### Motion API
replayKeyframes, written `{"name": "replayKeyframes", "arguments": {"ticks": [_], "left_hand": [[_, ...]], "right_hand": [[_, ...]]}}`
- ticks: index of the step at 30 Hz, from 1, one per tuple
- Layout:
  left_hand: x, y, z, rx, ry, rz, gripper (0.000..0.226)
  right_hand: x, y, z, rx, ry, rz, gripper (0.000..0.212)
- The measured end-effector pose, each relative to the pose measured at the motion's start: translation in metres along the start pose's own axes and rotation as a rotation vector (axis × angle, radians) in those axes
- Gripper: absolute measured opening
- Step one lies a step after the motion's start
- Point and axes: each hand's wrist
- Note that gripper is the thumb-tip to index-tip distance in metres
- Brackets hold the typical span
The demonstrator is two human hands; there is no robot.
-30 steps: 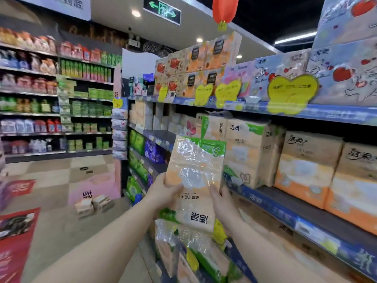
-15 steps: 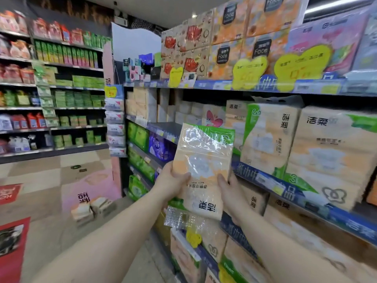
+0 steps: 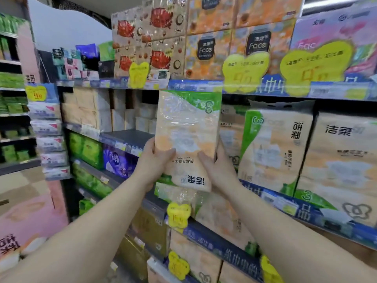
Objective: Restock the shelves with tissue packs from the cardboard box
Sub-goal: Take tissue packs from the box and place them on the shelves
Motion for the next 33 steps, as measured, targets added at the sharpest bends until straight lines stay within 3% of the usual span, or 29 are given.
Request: {"name": "replayKeyframes", "arguments": {"ticks": [5,10,13,16,18,21,25,28,31,33], "left_hand": [[-0.005,-0.01,0.039,0.01,0.01,-0.138,0.05],[-0.017,-0.039,0.068,0.194,-0.073,-0.429,0.064],[-0.028,-0.052,0.083,0.299,-0.203,-0.491,0.041],[-0.04,-0.057,0.089,0.441,-0.445,-0.441,0.022],[-0.043,-0.064,0.093,0.565,-0.556,-0.318,0.033],[-0.042,-0.086,0.103,0.669,-0.685,-0.183,0.052],[-0.028,-0.096,0.123,0.616,-0.794,-0.075,0.04],[-0.015,-0.084,0.135,0.357,-0.849,0.23,0.029],[-0.005,-0.056,0.155,-0.194,-0.54,0.392,0.017],[-0.001,-0.031,0.172,-0.588,-0.311,0.543,0.039]], "right_hand": [[-0.014,-0.008,0.045,0.079,0.08,-0.222,0.087],[-0.017,-0.024,0.078,0.093,0.095,-0.6,0.079],[-0.02,-0.042,0.1,0.136,0.045,-0.885,0.072],[-0.034,-0.053,0.129,0.221,-0.043,-1.234,0.065],[-0.044,-0.046,0.146,0.152,-0.116,-1.38,0.061],[-0.053,-0.02,0.153,-0.032,-0.128,-1.421,0.066],[-0.055,-0.004,0.156,-0.056,-0.005,-1.477,0.063],[-0.058,-0.007,0.159,-0.124,0.024,-1.43,0.059],[-0.061,-0.004,0.157,-0.08,0.088,-1.421,0.057],[-0.061,0.0,0.153,-0.012,0.146,-1.412,0.056]]}}
Point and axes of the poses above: each hand's wrist, its own z-axis towards the middle knuckle, its own x-axis out of the back of the hand, y = z × x, and after that the axes turned 2 degrees about -y, right-handed
